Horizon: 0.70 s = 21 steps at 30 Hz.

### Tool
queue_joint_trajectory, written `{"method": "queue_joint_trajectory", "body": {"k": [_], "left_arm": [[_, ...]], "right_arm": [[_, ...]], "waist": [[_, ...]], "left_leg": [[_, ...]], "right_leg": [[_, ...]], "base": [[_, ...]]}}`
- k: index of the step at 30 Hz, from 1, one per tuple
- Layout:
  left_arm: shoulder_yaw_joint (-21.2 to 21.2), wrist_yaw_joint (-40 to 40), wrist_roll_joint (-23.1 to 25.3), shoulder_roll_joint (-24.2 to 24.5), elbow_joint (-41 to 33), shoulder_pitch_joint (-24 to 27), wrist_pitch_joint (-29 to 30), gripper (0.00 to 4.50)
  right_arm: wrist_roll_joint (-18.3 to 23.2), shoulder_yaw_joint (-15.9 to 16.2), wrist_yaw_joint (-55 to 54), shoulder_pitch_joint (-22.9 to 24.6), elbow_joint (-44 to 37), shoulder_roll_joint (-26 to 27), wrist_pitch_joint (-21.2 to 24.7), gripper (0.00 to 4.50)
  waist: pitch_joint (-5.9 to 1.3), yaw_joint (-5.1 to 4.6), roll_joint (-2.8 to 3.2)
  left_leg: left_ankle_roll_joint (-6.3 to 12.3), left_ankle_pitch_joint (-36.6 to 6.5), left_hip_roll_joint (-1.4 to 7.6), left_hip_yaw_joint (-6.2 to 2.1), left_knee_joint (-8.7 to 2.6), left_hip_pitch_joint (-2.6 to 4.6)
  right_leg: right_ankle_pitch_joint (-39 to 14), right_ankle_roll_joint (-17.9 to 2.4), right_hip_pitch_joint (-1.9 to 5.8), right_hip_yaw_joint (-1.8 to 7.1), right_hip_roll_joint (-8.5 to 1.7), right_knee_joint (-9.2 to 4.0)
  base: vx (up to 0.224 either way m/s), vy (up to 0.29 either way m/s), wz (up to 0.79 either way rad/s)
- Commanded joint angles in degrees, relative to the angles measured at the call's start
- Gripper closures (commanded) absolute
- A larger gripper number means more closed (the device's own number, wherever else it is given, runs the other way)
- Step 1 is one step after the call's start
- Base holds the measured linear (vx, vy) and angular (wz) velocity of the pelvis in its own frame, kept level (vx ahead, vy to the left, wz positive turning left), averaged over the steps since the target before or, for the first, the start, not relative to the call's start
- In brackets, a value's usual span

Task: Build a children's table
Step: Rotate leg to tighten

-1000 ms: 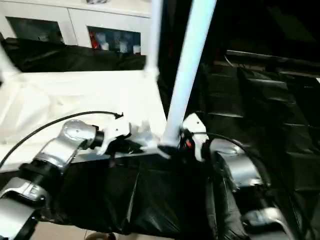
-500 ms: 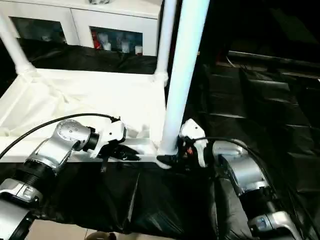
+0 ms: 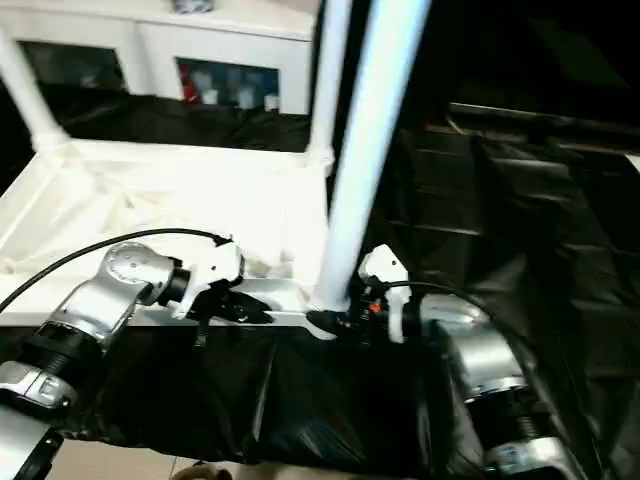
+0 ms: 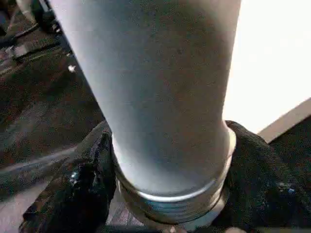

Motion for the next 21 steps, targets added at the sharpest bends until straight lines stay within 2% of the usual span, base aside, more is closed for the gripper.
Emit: {"method": "queue_joint_trajectory", "body": {"k": [1,3,4,5,6,7,10,11,16,17,19,21], "left_arm": [[0.35,1.69,-2.1,-3.5,-3.05,-0.63,0.65,4.5],[0.77,6.84,-0.8,-5.76,-1.19,-1.3,2.0,4.5],[0.95,10.16,-0.02,-7.32,-0.08,-1.72,2.75,4.5],[1.15,13.1,0.56,-8.81,0.92,-2.12,3.44,4.5],[1.15,13.1,0.56,-8.81,0.92,-2.12,3.44,4.5],[1.34,16.0,0.79,-10.7,1.54,-2.42,4.32,4.5],[2.35,25.99,1.57,-17.16,3.21,-3.5,7.25,4.5],[2.35,25.99,1.57,-17.16,3.21,-3.5,7.25,4.5],[1.02,27.94,2.87,-19.17,3.47,-3.0,6.15,4.5],[0.66,27.5,3.43,-18.98,3.05,-2.44,5.79,4.5],[0.68,27.07,3.51,-18.6,2.89,-2.19,5.64,4.5],[0.65,26.54,3.51,-18.0,2.84,-2.1,5.34,4.5]], "right_arm": [[-0.16,-0.24,-7.5,0.07,5.03,3.26,1.65,1.66],[-0.71,-2.93,-15.26,-1.16,8.49,6.4,0.77,1.66],[-0.81,-4.25,-18.87,-1.79,10.37,8.07,0.2,1.66],[-0.83,-5.29,-21.86,-2.4,12.04,9.51,-0.37,1.67],[-0.83,-5.29,-21.86,-2.4,12.04,9.51,-0.37,1.67],[-0.77,-6.58,-25.24,-3.32,14.07,11.29,-0.7,1.67],[-0.94,-9.4,-35.93,-7.32,21.42,16.56,-4.03,1.67],[-0.94,-9.4,-35.93,-7.32,21.42,16.56,-4.03,1.67],[-1.27,-10.1,-41.15,-10.35,25.13,19.5,-6.75,1.67],[-1.72,-10.54,-42.17,-11.25,26.19,20.24,-7.83,1.67],[-1.68,-11.17,-42.46,-11.75,26.86,20.58,-8.51,1.67],[-1.58,-11.61,-42.13,-12.09,27.29,20.63,-9.05,1.67]], "waist": [[-3.05,0.06,1.08],[-3.02,-0.55,1.02],[-3.0,-0.59,0.81],[-2.95,-0.76,0.97],[-3.0,-0.82,1.02],[-3.0,-0.82,0.96],[-2.84,-1.01,1.04],[-3.0,-1.0,1.09],[-3.22,-0.93,1.17],[-3.27,-1.08,0.85],[-3.17,-1.21,0.94],[-3.16,-1.41,0.76]], "left_leg": [[-1.9,-17.53,3.48,-1.91,-4.62,1.28],[-3.05,-17.39,3.38,-2.21,-4.86,0.88],[-3.29,-17.51,3.41,-2.32,-4.94,0.9],[-3.5,-18.47,3.34,-2.34,-4.94,1.09],[-3.62,-18.66,3.37,-2.27,-4.86,1.24],[-3.5,-19.01,3.31,-2.16,-4.76,1.51],[-3.26,-19.03,3.19,-2.06,-4.64,1.53],[-3.12,-19.12,3.17,-2.02,-4.59,1.67],[-1.8,-17.36,3.09,-1.98,-4.74,1.18],[-1.57,-17.0,3.12,-1.99,-4.73,1.08],[-1.51,-17.61,3.12,-1.97,-4.82,1.12],[-1.47,-18.52,3.13,-1.98,-4.9,1.17]], "right_leg": [[-8.98,-14.64,1.86,2.53,-4.69,-4.81],[-11.98,-13.58,2.01,2.47,-4.89,-4.98],[-12.97,-13.1,2.0,2.37,-4.83,-5.04],[-14.64,-12.45,1.79,2.41,-4.8,-5.26],[-14.87,-12.36,1.6,2.51,-4.83,-5.33],[-14.81,-12.26,1.35,2.63,-4.73,-5.55],[-15.24,-12.49,1.06,2.68,-4.72,-5.7],[-15.64,-12.2,1.05,2.72,-4.69,-5.85],[-11.22,-11.66,1.35,2.63,-4.36,-5.54],[-11.13,-11.7,1.37,2.6,-4.43,-5.42],[-11.98,-11.42,1.29,2.61,-4.43,-5.64],[-13.12,-11.14,1.24,2.58,-4.38,-5.76]], "base": [[0.0,0.0,0.0],[0.0,0.0,0.0],[0.0,0.0,0.0],[0.0,0.0,0.0],[0.0,0.0,0.0],[0.0,0.0,0.0],[0.0,0.0,0.0],[0.0,0.0,0.0],[0.0,0.0,0.0],[0.0,0.0,0.0],[0.0,0.0,0.0],[0.0,0.0,0.0]]}}
